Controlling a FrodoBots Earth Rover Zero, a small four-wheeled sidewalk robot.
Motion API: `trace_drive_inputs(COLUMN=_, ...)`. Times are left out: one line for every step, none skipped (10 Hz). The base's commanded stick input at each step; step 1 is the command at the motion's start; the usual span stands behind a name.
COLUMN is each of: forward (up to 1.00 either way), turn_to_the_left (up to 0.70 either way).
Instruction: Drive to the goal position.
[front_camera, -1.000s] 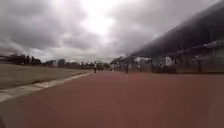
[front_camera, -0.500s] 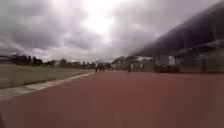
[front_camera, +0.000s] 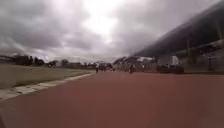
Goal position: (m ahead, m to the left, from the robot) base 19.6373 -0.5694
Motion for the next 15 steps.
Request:
trace_drive_inputs(forward=1.0, turn_to_the_left=0.0)
trace_drive_inputs(forward=1.0, turn_to_the_left=0.0)
trace_drive_inputs(forward=1.0, turn_to_the_left=0.0)
trace_drive_inputs(forward=1.0, turn_to_the_left=0.0)
trace_drive_inputs(forward=1.0, turn_to_the_left=0.0)
trace_drive_inputs(forward=1.0, turn_to_the_left=0.0)
trace_drive_inputs(forward=1.0, turn_to_the_left=0.0)
trace_drive_inputs(forward=1.0, turn_to_the_left=0.0)
trace_drive_inputs(forward=1.0, turn_to_the_left=0.0)
trace_drive_inputs(forward=1.0, turn_to_the_left=0.0)
trace_drive_inputs(forward=1.0, turn_to_the_left=0.0)
trace_drive_inputs(forward=1.0, turn_to_the_left=0.0)
trace_drive_inputs(forward=1.0, turn_to_the_left=0.0)
trace_drive_inputs(forward=1.0, turn_to_the_left=0.0)
trace_drive_inputs(forward=1.0, turn_to_the_left=0.0)
